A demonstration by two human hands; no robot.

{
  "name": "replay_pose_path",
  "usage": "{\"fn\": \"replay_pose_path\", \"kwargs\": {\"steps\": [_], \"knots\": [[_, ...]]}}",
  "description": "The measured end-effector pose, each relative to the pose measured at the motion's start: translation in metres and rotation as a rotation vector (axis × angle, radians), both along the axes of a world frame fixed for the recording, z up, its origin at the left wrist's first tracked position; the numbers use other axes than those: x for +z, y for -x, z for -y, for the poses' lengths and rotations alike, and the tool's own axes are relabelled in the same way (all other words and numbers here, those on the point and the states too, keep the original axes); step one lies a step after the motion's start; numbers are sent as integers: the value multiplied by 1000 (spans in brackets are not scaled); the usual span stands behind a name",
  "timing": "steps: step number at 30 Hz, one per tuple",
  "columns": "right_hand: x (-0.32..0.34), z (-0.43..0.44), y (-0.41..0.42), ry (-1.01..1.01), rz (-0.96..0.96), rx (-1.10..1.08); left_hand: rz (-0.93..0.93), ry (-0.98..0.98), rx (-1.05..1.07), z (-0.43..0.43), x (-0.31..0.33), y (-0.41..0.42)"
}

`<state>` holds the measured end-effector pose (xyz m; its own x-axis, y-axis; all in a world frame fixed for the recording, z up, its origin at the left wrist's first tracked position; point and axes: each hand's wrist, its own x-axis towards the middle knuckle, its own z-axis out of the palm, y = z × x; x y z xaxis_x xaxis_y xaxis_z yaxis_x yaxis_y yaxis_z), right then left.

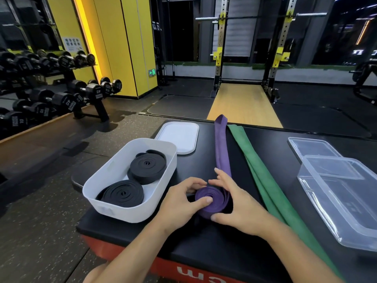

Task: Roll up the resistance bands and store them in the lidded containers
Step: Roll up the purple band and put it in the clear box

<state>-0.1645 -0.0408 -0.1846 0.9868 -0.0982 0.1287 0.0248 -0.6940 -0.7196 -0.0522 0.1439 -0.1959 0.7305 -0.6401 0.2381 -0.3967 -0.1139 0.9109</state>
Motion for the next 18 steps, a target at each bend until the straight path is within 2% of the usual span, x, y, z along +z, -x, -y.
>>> {"fn": "replay_pose_path", "kwargs": {"steps": [3,7,12,18], "knots": [[5,1,-3,147,6,56,-18,19,-29,-1,0,1],[11,2,3,344,30,6,-43,37,-17,-1,0,3],[18,-7,-1,473,63,-73,94,10,18,3,-3,5],[18,-27,-2,565,41,-250,69,-10,-38,1,-1,1]]}}
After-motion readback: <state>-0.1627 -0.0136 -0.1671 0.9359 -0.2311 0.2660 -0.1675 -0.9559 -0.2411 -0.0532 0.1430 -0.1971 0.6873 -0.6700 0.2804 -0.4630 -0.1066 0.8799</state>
